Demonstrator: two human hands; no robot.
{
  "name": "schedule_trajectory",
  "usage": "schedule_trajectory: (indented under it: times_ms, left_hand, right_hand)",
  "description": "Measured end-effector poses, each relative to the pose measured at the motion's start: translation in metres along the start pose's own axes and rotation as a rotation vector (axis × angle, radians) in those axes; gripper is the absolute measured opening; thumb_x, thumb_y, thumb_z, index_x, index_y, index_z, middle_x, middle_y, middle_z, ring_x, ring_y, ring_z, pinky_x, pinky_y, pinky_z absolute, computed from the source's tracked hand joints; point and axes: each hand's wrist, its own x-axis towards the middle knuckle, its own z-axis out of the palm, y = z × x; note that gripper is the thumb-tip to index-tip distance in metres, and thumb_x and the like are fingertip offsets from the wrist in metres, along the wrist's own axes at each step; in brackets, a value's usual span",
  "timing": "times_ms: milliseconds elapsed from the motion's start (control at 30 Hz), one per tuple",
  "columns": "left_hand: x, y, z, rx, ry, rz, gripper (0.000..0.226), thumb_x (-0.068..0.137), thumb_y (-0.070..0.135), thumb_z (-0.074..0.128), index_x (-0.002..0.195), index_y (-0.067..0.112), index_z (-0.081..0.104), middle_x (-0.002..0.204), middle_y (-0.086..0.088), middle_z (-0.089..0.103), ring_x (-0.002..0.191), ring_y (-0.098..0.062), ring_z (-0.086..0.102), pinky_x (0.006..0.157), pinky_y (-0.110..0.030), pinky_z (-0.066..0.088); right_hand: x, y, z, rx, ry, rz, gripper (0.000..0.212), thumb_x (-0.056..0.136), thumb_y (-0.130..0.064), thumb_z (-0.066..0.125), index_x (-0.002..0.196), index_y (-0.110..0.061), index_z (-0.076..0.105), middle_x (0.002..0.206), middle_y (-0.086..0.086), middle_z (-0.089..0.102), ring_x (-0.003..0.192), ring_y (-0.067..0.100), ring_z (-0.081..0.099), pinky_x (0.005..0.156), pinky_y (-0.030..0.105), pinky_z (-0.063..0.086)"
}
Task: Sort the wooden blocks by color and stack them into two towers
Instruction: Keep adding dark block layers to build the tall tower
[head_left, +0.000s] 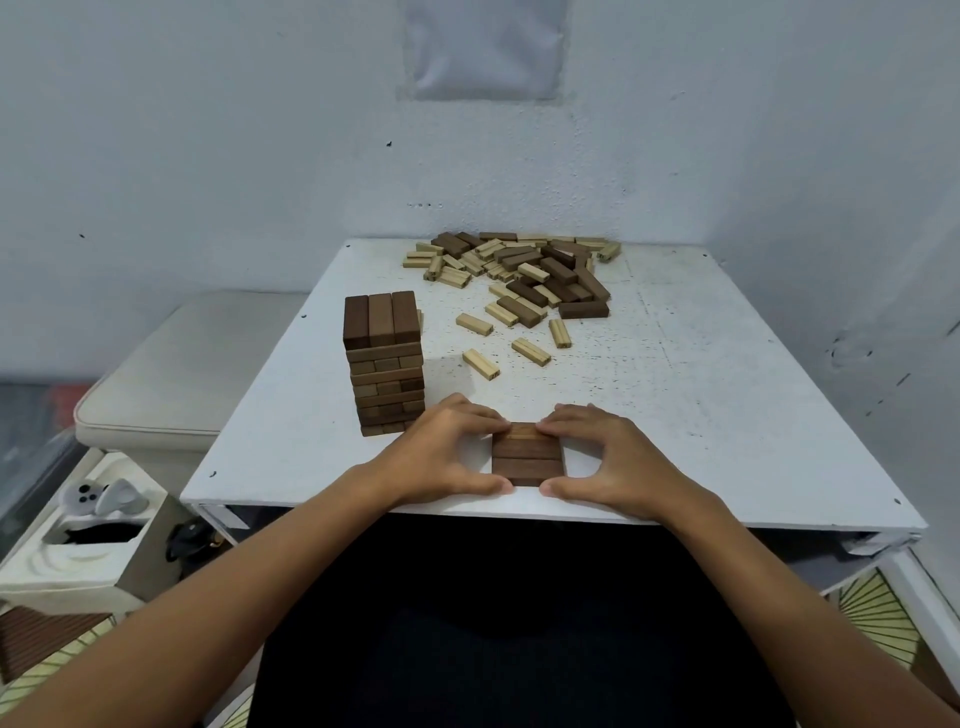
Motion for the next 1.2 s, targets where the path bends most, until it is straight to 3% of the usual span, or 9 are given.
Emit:
schedule_trajectory:
  times_ms: [167, 333, 467, 567, 667, 800, 900, 1067, 1200]
  left_hand:
    - [0.001, 0.004, 0.000, -0.002, 0.013, 0.006, 0.072, 0.071, 0.052, 0.076, 0.131, 0.017, 0.060, 0.126, 0.004, 0.062, 0.109, -0.003, 0.042, 0.088, -0.025, 0.039]
    - [0.002, 0.018, -0.016, -0.023, 0.121, 0.058, 0.070, 0.067, 0.049, 0.081, 0.126, 0.015, 0.064, 0.121, 0.004, 0.065, 0.109, -0.007, 0.048, 0.089, -0.027, 0.042]
    - [0.005, 0.031, -0.042, -0.021, 0.219, 0.116, 0.068, 0.064, 0.048, 0.080, 0.121, 0.015, 0.067, 0.114, 0.003, 0.068, 0.097, -0.003, 0.050, 0.076, -0.011, 0.036]
    - [0.007, 0.039, -0.066, -0.007, 0.287, 0.134, 0.067, 0.059, 0.053, 0.079, 0.116, 0.017, 0.070, 0.103, 0.009, 0.069, 0.089, 0.004, 0.051, 0.069, -0.008, 0.034]
    - [0.006, 0.048, -0.095, 0.033, 0.351, 0.117, 0.066, 0.056, 0.055, 0.078, 0.112, 0.021, 0.072, 0.088, 0.026, 0.057, 0.085, 0.007, 0.052, 0.068, -0.007, 0.036]
    - [0.001, 0.047, -0.130, 0.043, 0.398, 0.105, 0.072, 0.052, 0.062, 0.073, 0.112, 0.022, 0.072, 0.092, 0.020, 0.058, 0.089, 0.000, 0.057, 0.067, -0.006, 0.037]
    - [-0.004, 0.035, -0.150, 0.042, 0.416, 0.078, 0.072, 0.052, 0.062, 0.072, 0.110, 0.020, 0.072, 0.094, 0.013, 0.062, 0.086, -0.001, 0.057, 0.064, -0.005, 0.036]
    - [-0.011, 0.009, -0.169, 0.037, 0.409, -0.016, 0.075, 0.051, 0.063, 0.072, 0.110, 0.017, 0.073, 0.093, 0.017, 0.067, 0.084, 0.001, 0.058, 0.062, -0.008, 0.038]
    - [-0.016, -0.009, -0.174, 0.007, 0.387, -0.080, 0.072, 0.051, 0.054, 0.078, 0.110, 0.014, 0.073, 0.082, 0.025, 0.059, 0.061, 0.012, 0.052, 0.056, -0.006, 0.037]
  right_hand:
    - [-0.003, -0.002, -0.003, 0.034, 0.007, 0.002, 0.064, 0.067, -0.038, 0.087, 0.126, -0.026, 0.065, 0.121, -0.021, 0.055, 0.113, -0.007, 0.049, 0.095, 0.010, 0.032]
    - [0.000, -0.011, -0.024, 0.075, 0.046, -0.056, 0.061, 0.065, -0.035, 0.088, 0.122, -0.026, 0.067, 0.120, -0.015, 0.061, 0.113, -0.004, 0.054, 0.097, 0.019, 0.041]
    - [0.009, -0.029, -0.049, 0.098, 0.099, -0.139, 0.058, 0.065, -0.030, 0.090, 0.119, -0.025, 0.069, 0.117, -0.018, 0.062, 0.112, -0.006, 0.054, 0.093, 0.007, 0.039]
    - [0.022, -0.046, -0.064, 0.115, 0.130, -0.194, 0.056, 0.065, -0.025, 0.090, 0.117, -0.025, 0.069, 0.115, -0.020, 0.063, 0.112, -0.005, 0.056, 0.090, 0.005, 0.039]
    - [0.037, -0.064, -0.074, 0.134, 0.162, -0.235, 0.059, 0.062, -0.035, 0.086, 0.118, -0.026, 0.070, 0.116, -0.018, 0.064, 0.112, 0.001, 0.058, 0.094, 0.017, 0.045]
    - [0.063, -0.089, -0.080, 0.150, 0.179, -0.296, 0.060, 0.061, -0.039, 0.084, 0.118, -0.024, 0.071, 0.116, -0.016, 0.066, 0.111, 0.003, 0.061, 0.096, 0.030, 0.051]
    - [0.086, -0.105, -0.077, 0.177, 0.149, -0.317, 0.061, 0.062, -0.036, 0.085, 0.119, -0.022, 0.070, 0.116, -0.014, 0.066, 0.111, 0.004, 0.061, 0.098, 0.027, 0.049]
    - [0.123, -0.122, -0.063, 0.176, 0.097, -0.337, 0.054, 0.067, -0.019, 0.088, 0.118, -0.015, 0.070, 0.111, -0.012, 0.066, 0.104, -0.003, 0.060, 0.093, 0.017, 0.048]
    - [0.145, -0.125, -0.045, 0.179, 0.057, -0.319, 0.055, 0.067, -0.023, 0.089, 0.118, -0.015, 0.070, 0.113, -0.008, 0.067, 0.107, 0.001, 0.060, 0.095, 0.019, 0.048]
